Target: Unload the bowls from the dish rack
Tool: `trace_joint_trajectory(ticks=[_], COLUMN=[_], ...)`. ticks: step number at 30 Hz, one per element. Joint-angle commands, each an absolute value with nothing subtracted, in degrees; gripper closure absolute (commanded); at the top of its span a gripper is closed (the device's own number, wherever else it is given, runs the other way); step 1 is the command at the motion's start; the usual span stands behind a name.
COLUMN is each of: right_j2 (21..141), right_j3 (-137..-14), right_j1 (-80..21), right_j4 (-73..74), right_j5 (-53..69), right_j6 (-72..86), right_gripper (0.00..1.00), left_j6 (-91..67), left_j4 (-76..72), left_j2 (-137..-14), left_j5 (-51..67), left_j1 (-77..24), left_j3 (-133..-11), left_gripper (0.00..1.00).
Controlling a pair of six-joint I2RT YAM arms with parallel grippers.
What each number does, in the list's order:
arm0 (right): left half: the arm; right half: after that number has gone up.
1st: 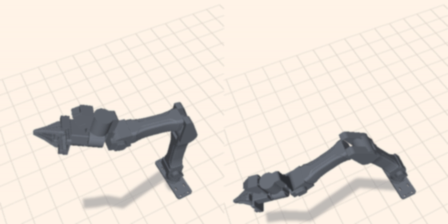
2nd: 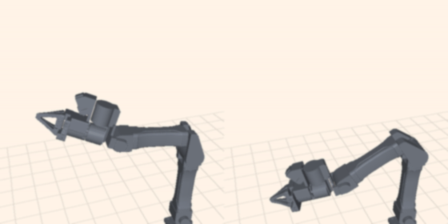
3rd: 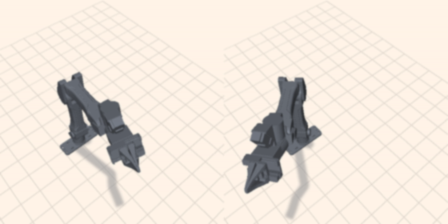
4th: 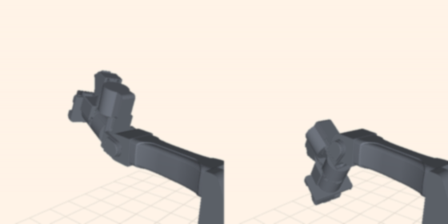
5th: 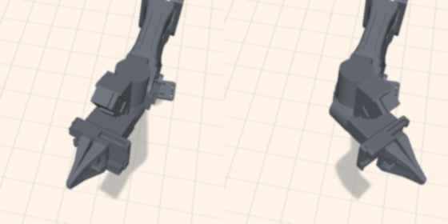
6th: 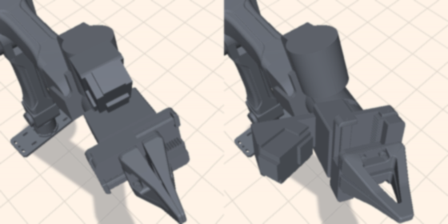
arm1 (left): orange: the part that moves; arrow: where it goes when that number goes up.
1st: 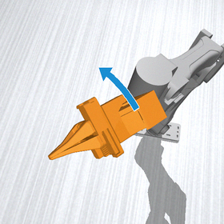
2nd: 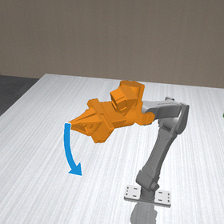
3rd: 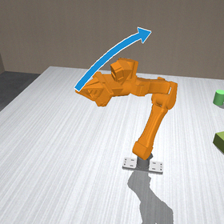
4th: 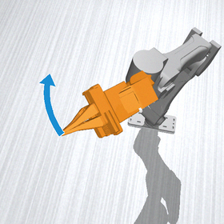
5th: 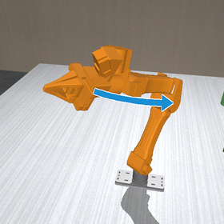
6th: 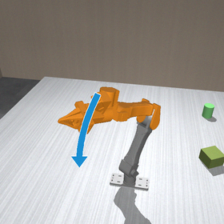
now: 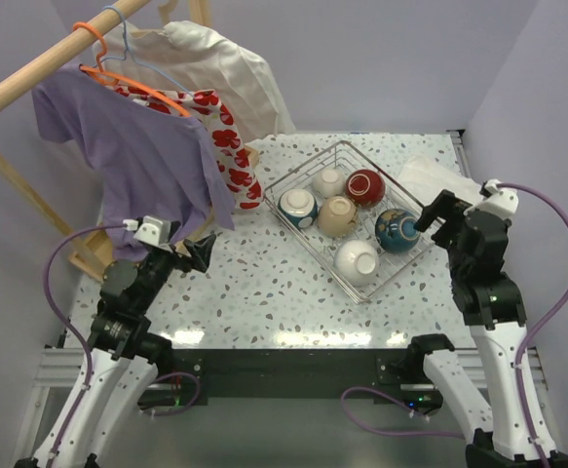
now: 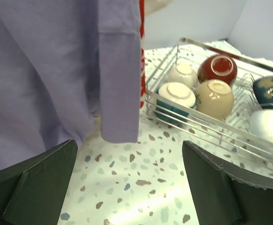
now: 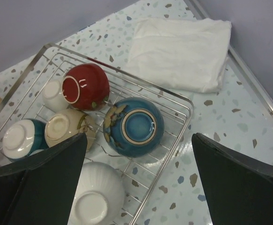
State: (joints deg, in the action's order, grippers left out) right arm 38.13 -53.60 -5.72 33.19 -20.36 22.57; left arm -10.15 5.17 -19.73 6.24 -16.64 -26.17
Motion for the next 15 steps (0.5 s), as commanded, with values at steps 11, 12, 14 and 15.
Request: trace_joint_trajectory(ticks=[11,12,14,15], right_j2=[41.7,41.9,41.8,41.7], right_j3=[-52.3,-51.4,-50.1,-48.6], right_j1=[-6.0,-6.0,-6.0,-6.0], right_j4=[53.2,53.5,52.5,51.8], right_j5=[-24.9,-23.8,-20.3,-18.5], right_j6=[37.1,37.7,38.4,38.7], right_gripper=[0.01,0.01,0.01,0.01], left_j6=[-10.7,-10.7,-10.6,-10.4], left_j4=[1.5,1.5,1.7,1.7], left_j2=[-27.2,-27.1,-27.2,-27.0], left_j5=[14.5,14.1,13.8,13.5], left_j1=[-17.1,-17.2,-17.3,-17.4], left_j3=[-28.4,-28.2,-28.3,-28.1], left_gripper=[0.00,0.00,0.00,0.00])
